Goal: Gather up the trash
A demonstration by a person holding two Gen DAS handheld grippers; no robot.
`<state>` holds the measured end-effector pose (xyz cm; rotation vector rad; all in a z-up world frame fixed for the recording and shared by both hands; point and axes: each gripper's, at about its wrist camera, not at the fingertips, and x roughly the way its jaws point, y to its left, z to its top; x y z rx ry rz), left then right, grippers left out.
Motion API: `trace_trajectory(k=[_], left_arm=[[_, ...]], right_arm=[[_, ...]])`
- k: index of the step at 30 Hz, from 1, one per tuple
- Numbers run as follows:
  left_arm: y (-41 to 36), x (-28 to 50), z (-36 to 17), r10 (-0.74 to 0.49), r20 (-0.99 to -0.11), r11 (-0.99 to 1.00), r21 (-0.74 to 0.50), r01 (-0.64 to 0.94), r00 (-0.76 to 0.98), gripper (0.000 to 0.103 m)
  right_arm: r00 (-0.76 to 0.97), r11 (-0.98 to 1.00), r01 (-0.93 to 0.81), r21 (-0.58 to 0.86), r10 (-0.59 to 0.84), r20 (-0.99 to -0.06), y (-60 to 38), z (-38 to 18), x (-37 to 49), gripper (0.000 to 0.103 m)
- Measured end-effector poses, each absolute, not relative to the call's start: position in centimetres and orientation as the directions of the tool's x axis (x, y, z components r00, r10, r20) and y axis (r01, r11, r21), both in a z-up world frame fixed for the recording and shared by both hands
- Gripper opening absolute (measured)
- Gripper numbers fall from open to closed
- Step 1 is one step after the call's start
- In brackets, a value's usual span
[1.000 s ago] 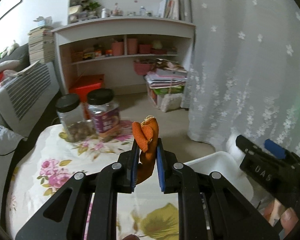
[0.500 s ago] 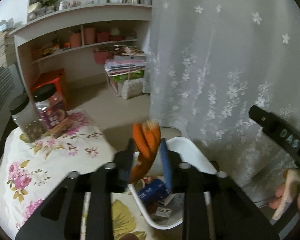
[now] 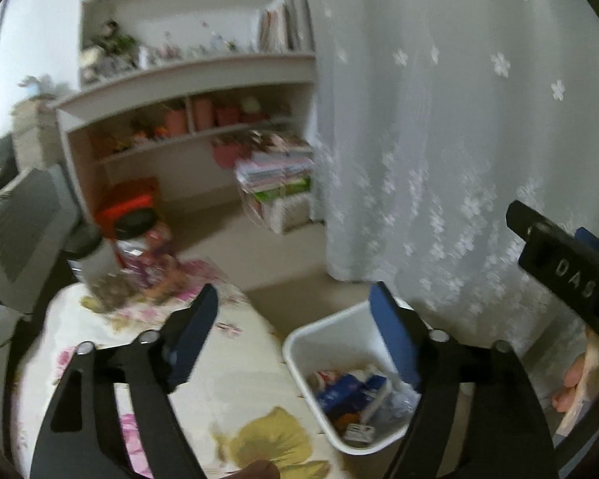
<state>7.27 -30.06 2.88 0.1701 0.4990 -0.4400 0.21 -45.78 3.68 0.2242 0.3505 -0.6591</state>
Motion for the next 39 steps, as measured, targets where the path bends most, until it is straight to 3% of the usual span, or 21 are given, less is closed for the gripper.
trace_trajectory(k=[1,6,12,21,32,39], left_arm=[[-29.1,6.9,3.3,-0.345,-0.475,0.906,0.057,0.419,0.810,0.088],[-24.7,5.9,5.2,-0.248,-0.399,0.955,0.053,0.293,0.883,0.096],[-19.6,4.2,6.1,-0.147,-0.334,0.986,0.030,0.167,0.931,0.096],[-13.3,4.3,4.7,-0.053,-0.393,0.998,0.020,0.066,0.918,0.096],[-9.2,5.9,3.1,-0.006,-0.463,1.000,-0.015,-0.001,0.886,0.096],[-9.2,6.8,2.7,0.004,-0.478,1.000,-0.011,-0.011,0.878,0.096]], right_arm=[[0.737,0.771,0.631,0.081,-0.564,-0.373,-45.1,3.8,0.2,0.096],[0.737,0.768,0.640,0.020,-0.606,-0.300,-41.1,4.4,-0.4,0.096],[0.753,0.785,0.620,0.005,-0.593,-0.287,-36.8,4.7,-0.7,0.096],[0.806,0.857,0.515,0.037,-0.468,-0.362,-31.0,3.1,0.4,0.096],[0.843,0.889,0.457,-0.026,-0.443,-0.304,-26.8,2.1,2.0,0.096],[0.842,0.895,0.445,-0.029,-0.429,-0.328,-26.8,1.5,3.1,0.096]])
